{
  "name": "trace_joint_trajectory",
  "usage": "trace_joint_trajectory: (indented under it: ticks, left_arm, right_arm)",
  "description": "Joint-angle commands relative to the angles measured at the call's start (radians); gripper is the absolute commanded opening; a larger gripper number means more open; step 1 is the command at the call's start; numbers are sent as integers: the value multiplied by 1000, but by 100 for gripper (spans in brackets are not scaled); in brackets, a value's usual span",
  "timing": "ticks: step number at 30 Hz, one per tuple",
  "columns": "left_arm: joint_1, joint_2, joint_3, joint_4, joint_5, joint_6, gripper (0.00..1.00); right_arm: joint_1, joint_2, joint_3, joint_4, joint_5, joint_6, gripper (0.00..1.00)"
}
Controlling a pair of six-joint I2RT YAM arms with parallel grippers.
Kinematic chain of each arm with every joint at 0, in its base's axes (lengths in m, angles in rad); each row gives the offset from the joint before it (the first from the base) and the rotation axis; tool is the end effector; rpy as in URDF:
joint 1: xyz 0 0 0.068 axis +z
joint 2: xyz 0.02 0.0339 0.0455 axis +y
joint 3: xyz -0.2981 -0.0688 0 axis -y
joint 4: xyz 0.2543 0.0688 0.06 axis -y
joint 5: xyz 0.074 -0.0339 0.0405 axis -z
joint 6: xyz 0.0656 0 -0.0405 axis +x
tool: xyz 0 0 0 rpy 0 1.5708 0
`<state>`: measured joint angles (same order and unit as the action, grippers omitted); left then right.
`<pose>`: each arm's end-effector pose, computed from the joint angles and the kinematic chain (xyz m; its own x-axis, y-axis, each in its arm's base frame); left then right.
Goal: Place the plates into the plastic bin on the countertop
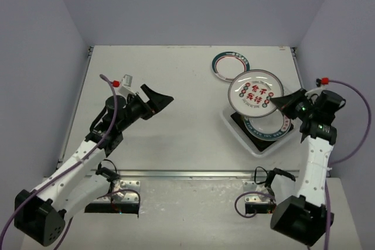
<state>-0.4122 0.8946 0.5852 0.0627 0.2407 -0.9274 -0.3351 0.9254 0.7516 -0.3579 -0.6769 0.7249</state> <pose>0.2022 -0.1055 0.2921 -0.6150 -0.5791 -0.5352 0.1815 0.5565 -0.8108 0.2113 -0.0301 0.3033 -0.5265 0.7307 -0.4347 0.1277 0.5734 0.8092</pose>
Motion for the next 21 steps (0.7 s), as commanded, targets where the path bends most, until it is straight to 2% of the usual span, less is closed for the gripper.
trace_joint_trajectory:
  ticks: [1, 4, 7, 15, 20, 21]
  left_arm:
    - [-4, -123, 42, -187, -187, 127, 100]
    - [-4, -119, 49, -218, -167, 155, 100]
    - [-4, -90, 57, -233, -116, 191, 100]
    - [-4, -50, 32, -213, -58, 232, 100]
    - [-4, -34, 24, -187, -26, 232, 100]
    - [-4, -32, 25, -184, -23, 232, 100]
  right_arm:
    - [-202, -128, 27, -203, 166, -12, 0]
    - [-260, -187, -24, -213, 325, 41, 0]
    - [-269, -196, -41, -192, 413, 41, 0]
    - [-269, -125, -116, -122, 402, -2, 1]
    - [-268, -92, -99, -144, 358, -46, 23]
    - [-268, -85, -90, -156, 353, -60, 31]
